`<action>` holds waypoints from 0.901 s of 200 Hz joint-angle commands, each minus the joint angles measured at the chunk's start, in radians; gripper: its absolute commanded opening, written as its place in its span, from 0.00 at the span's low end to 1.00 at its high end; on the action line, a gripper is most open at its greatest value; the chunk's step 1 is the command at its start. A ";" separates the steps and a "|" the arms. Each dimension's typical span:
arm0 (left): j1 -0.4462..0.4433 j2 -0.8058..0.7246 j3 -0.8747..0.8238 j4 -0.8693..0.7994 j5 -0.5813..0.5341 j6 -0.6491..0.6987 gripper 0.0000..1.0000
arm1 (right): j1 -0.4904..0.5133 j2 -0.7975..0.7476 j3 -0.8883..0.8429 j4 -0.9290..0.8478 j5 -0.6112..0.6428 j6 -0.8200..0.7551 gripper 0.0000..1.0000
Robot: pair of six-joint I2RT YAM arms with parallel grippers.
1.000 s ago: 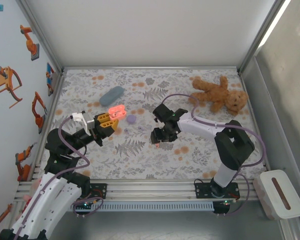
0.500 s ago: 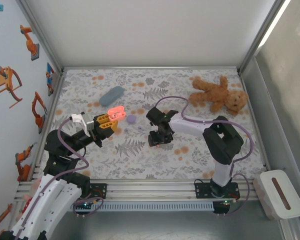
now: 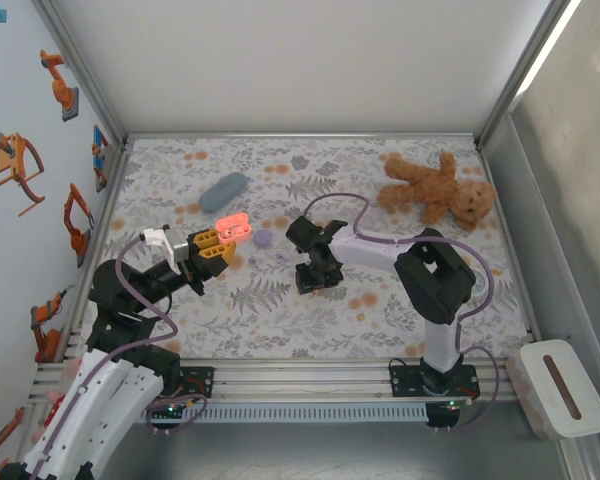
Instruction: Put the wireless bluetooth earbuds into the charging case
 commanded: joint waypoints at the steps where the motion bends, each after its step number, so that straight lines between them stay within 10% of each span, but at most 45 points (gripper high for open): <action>1: -0.004 -0.011 0.031 0.006 -0.004 0.019 0.00 | 0.010 0.015 0.032 -0.033 0.024 -0.009 0.44; 180: -0.004 0.001 0.043 -0.010 -0.004 0.033 0.00 | 0.058 0.060 0.133 -0.111 0.087 -0.077 0.42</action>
